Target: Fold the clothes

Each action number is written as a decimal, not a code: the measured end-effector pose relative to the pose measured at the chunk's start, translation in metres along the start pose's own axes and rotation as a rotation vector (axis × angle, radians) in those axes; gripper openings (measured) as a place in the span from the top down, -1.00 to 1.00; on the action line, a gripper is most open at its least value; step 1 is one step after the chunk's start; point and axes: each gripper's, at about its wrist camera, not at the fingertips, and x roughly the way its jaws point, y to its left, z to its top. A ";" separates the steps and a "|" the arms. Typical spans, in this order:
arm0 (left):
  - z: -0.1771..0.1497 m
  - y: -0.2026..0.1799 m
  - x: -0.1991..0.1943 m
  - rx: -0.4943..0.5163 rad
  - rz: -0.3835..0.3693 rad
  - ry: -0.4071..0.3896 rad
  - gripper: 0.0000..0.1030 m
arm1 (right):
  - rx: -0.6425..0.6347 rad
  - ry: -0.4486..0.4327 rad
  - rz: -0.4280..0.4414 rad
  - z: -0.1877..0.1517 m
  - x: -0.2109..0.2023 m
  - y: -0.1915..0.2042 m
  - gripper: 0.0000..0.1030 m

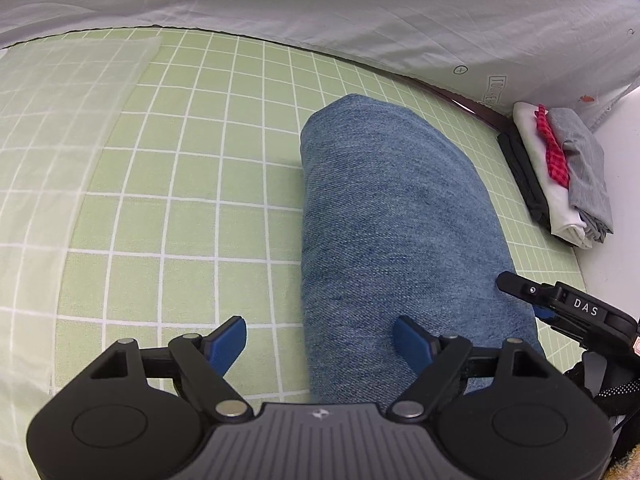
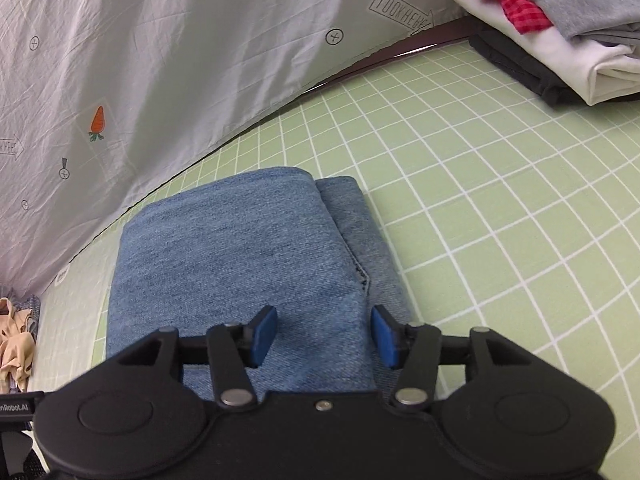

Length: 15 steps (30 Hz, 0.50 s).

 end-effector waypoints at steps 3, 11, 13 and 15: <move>-0.001 -0.001 0.001 -0.002 0.008 -0.002 -0.62 | -0.021 0.019 0.019 0.001 0.005 0.003 -0.28; 0.008 -0.011 -0.004 0.043 0.020 -0.038 -0.61 | 0.067 -0.104 0.112 0.013 -0.023 -0.011 0.67; 0.011 -0.017 -0.007 0.070 -0.001 -0.057 -0.61 | 0.138 -0.182 0.129 0.016 -0.040 -0.023 0.88; 0.012 -0.023 -0.006 0.099 -0.008 -0.065 -0.61 | 0.206 -0.199 0.146 0.021 -0.046 -0.035 0.87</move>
